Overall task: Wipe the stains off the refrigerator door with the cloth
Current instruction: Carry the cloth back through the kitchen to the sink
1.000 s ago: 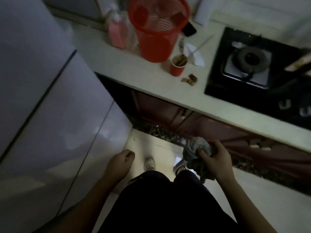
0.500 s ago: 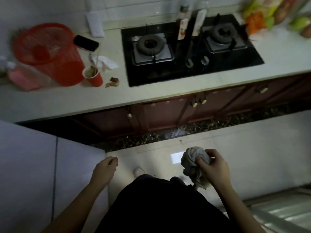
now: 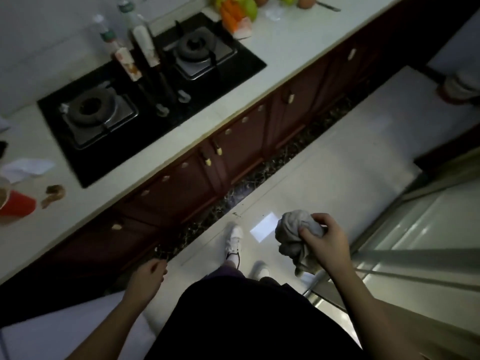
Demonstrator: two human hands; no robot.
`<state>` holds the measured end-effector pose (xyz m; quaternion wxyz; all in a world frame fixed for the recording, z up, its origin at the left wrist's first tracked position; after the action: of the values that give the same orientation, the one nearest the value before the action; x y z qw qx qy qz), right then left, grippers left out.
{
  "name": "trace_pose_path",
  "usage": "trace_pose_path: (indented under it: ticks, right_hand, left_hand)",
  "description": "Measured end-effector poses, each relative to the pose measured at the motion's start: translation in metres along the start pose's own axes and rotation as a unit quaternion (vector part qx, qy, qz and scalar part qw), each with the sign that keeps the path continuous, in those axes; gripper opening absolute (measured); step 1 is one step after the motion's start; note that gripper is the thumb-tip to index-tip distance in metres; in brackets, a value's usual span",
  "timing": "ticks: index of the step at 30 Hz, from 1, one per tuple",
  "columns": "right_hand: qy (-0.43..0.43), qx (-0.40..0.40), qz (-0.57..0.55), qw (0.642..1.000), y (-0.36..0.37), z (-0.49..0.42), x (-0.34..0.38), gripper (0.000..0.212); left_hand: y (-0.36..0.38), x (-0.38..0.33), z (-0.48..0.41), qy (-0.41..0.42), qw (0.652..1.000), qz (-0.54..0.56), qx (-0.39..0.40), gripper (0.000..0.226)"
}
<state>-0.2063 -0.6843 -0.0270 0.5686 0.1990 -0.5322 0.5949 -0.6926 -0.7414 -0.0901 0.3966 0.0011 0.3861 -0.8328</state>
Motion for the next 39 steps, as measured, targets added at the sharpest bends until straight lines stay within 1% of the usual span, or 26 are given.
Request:
trace_pose_path:
  ticks: [5, 9, 12, 15, 18, 21, 23, 25, 27, 29, 32, 36, 39]
  right_hand:
    - [0.046, -0.086, -0.040, 0.994, -0.046, -0.015, -0.012, 0.026]
    - [0.078, -0.164, -0.046, 0.982, -0.082, -0.037, -0.014, 0.027]
    - [0.094, -0.216, -0.057, 0.970, -0.107, -0.056, -0.007, 0.029]
    - [0.109, -0.268, -0.073, 0.954, -0.131, -0.069, -0.013, 0.029]
    - [0.133, -0.325, -0.100, 0.931, -0.154, -0.073, -0.024, 0.031]
    - [0.167, -0.357, -0.107, 0.913, -0.175, -0.079, -0.042, 0.030]
    - [0.188, -0.366, -0.105, 0.905, -0.189, -0.090, -0.055, 0.033]
    - [0.203, -0.372, -0.115, 0.899, -0.204, -0.110, -0.067, 0.035]
    - [0.210, -0.367, -0.131, 0.897, -0.217, -0.137, -0.074, 0.036]
    - [0.206, -0.357, -0.143, 0.900, -0.233, -0.170, -0.076, 0.037]
    - [0.181, -0.332, -0.144, 0.914, -0.254, -0.222, -0.064, 0.037]
    - [0.148, -0.284, -0.121, 0.939, -0.289, -0.297, -0.040, 0.039]
    - [0.127, -0.273, -0.124, 0.946, -0.315, -0.342, -0.026, 0.038]
  left_hand:
    - [0.009, -0.089, -0.063, 0.048, 0.995, -0.059, 0.061, 0.039]
    - [0.027, -0.188, -0.107, 0.093, 0.983, -0.111, 0.114, 0.035]
    - [0.049, -0.270, -0.137, 0.150, 0.965, -0.160, 0.145, 0.034]
    - [0.075, -0.354, -0.155, 0.211, 0.939, -0.218, 0.163, 0.032]
    - [0.100, -0.441, -0.151, 0.268, 0.909, -0.264, 0.181, 0.027]
    - [0.121, -0.515, -0.141, 0.317, 0.882, -0.296, 0.183, 0.024]
    - [0.135, -0.551, -0.141, 0.338, 0.871, -0.309, 0.179, 0.023]
    - [0.147, -0.584, -0.148, 0.345, 0.867, -0.315, 0.172, 0.022]
    - [0.155, -0.609, -0.156, 0.342, 0.865, -0.327, 0.167, 0.022]
    - [0.157, -0.633, -0.164, 0.330, 0.870, -0.332, 0.155, 0.022]
    - [0.159, -0.664, -0.175, 0.308, 0.890, -0.307, 0.135, 0.024]
    - [0.167, -0.706, -0.178, 0.296, 0.902, -0.289, 0.120, 0.026]
    - [0.171, -0.726, -0.189, 0.280, 0.909, -0.286, 0.116, 0.027]
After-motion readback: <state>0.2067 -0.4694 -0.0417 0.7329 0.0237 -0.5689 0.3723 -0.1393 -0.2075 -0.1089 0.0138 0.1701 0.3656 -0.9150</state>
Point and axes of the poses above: each hand's wrist, its own z-axis away from the middle knuckle, its own y-axis out of the palm, x = y × z, the point moved 9 cm from there along -z, towards the middle knuckle, and after that the axes turned 12 degrees about -z, right-handed, at the moved point
